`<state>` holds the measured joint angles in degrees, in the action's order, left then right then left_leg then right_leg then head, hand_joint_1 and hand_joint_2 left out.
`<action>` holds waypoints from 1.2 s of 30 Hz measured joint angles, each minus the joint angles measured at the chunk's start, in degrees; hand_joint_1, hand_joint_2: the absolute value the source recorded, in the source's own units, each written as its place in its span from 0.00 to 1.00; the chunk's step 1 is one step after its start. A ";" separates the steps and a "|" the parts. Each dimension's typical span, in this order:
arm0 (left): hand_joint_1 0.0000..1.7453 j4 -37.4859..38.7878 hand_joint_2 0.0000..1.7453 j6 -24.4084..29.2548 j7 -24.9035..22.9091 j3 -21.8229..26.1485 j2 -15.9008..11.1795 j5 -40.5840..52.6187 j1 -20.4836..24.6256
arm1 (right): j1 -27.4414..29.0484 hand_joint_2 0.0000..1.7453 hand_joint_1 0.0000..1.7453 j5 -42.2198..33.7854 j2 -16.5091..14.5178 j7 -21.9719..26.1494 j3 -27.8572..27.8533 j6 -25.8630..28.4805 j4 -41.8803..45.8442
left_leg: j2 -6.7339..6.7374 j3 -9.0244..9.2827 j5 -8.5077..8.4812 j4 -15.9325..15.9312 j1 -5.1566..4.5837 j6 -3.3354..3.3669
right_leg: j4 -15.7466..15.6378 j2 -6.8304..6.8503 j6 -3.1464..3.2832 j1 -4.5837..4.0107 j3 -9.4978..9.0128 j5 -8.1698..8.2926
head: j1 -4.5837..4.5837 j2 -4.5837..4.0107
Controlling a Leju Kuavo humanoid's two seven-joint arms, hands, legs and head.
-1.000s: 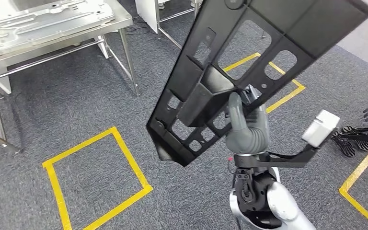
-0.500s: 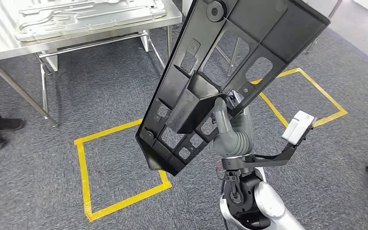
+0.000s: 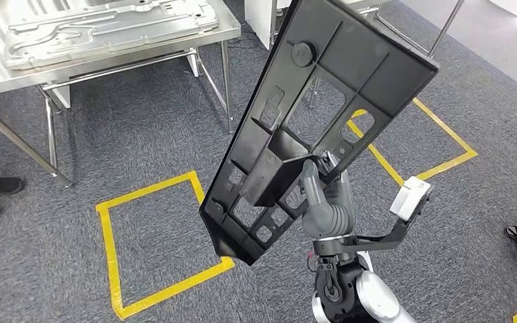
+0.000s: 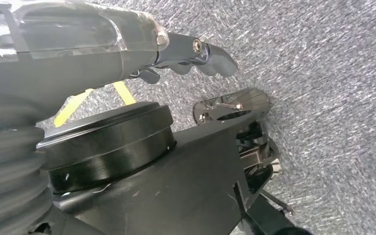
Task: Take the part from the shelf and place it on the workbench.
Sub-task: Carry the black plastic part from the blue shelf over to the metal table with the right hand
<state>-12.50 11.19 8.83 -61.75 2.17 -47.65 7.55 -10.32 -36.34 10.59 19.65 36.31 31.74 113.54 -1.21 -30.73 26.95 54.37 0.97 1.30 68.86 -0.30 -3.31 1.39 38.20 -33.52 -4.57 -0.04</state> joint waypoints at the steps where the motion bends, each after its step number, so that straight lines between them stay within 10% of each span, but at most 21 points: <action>1: 0.00 0.00 1.00 0.00 0.00 0.00 0.04 0.01 -0.01 | 0.27 1.00 1.00 0.01 0.13 0.01 -0.08 0.00 0.13 | -0.03 0.27 0.49 0.31 0.31 -0.49 | -3.33 0.02 -0.46 0.40 -1.29 2.46 | -0.01 0.00; 4: 0.00 0.01 1.00 0.20 0.01 -0.01 0.02 0.05 0.11 | 0.80 1.00 1.00 0.09 0.41 0.04 -0.35 -0.04 0.51 | -0.29 0.54 2.22 1.63 0.72 -2.11 | -11.73 -0.50 -0.83 0.95 -5.18 6.17 | -0.39 0.00; 9: 0.00 0.00 1.00 0.98 0.31 -0.02 0.15 0.28 0.19 | 2.12 1.00 1.00 -0.15 0.93 0.06 -1.30 -0.23 1.59 | 0.27 0.30 4.17 3.54 0.83 -3.46 | -11.64 -0.24 2.36 0.65 -6.17 4.42 | 1.11 0.00; 14: 0.00 0.00 1.00 1.19 0.36 -0.02 0.57 0.45 -0.11 | 3.66 1.00 1.00 -0.46 1.38 0.05 -2.03 -0.55 2.39 | 1.41 -11.11 7.86 20.55 0.59 -3.08 | -11.69 0.41 3.34 0.14 -8.77 2.08 | 2.32 0.00; 18: 0.00 0.00 1.00 1.33 0.35 -0.02 0.76 0.54 -0.38 | 4.36 1.00 1.00 -0.51 1.76 0.05 -2.51 -0.70 2.84 | 1.66 -9.67 -1.63 10.80 -0.14 -1.72 | -11.89 0.34 2.73 -0.02 -12.33 -0.86 | 2.54 0.00; 22: 0.00 0.00 1.00 1.34 0.33 -0.02 0.98 0.63 -0.33 | 4.75 1.00 1.00 -0.53 2.16 -0.01 -2.91 -0.88 3.26 | 1.91 -6.79 -0.29 6.00 -0.86 -0.55 | -12.71 0.39 1.11 0.05 -14.16 -1.64 | 2.96 0.00; 26: 0.00 0.00 1.00 1.36 0.37 -0.02 1.23 0.67 -0.41 | 4.79 1.00 1.00 -0.48 2.68 -0.01 -3.21 -0.94 3.66 | 1.40 -3.35 1.83 4.62 -0.54 0.55 | -2.50 0.52 0.19 0.12 -8.68 -0.58 | 2.03 0.00; 30: 0.00 0.00 1.00 1.37 0.35 -0.02 1.40 0.68 -0.59 | 5.17 1.00 1.00 -0.55 3.03 -0.01 -3.50 -0.98 3.69 | 1.12 1.05 4.88 4.08 -1.08 1.15 | 4.17 0.42 0.65 -0.49 -0.22 -6.47 | 0.89 0.00; 31: 0.00 0.00 1.00 1.36 0.35 -0.02 1.42 0.68 -0.62 | 5.21 1.00 1.00 -0.54 3.08 -0.01 -3.53 -1.01 3.70 | 1.05 2.33 5.74 4.01 -1.34 1.22 | 2.52 0.38 1.18 -0.84 0.37 -5.93 | 0.57 0.00; 34: 0.00 0.01 1.00 1.38 0.40 -0.03 1.75 0.61 -0.64 | 5.46 1.00 1.00 -0.50 3.11 -0.03 -3.70 -1.32 3.69 | 0.90 5.67 8.20 3.55 -1.91 1.20 | -5.83 -0.45 3.99 -2.59 0.62 4.51 | 0.41 0.00; 36: 0.00 0.00 1.00 1.38 0.54 -0.03 2.03 0.36 -0.57 | 5.44 1.00 1.00 -0.43 3.13 -0.20 -3.78 -1.67 3.69 | 0.74 7.09 9.22 3.10 -1.91 0.85 | -8.65 -1.07 5.14 -3.36 0.03 8.35 | 0.69 0.00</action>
<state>-12.50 12.57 9.37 -61.78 4.20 -47.29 6.97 -4.88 -36.77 13.72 19.46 32.53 30.07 117.23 -0.46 -23.65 36.17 57.46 -0.94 2.15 60.21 -1.37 1.83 -1.97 38.23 -25.16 -3.88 -0.04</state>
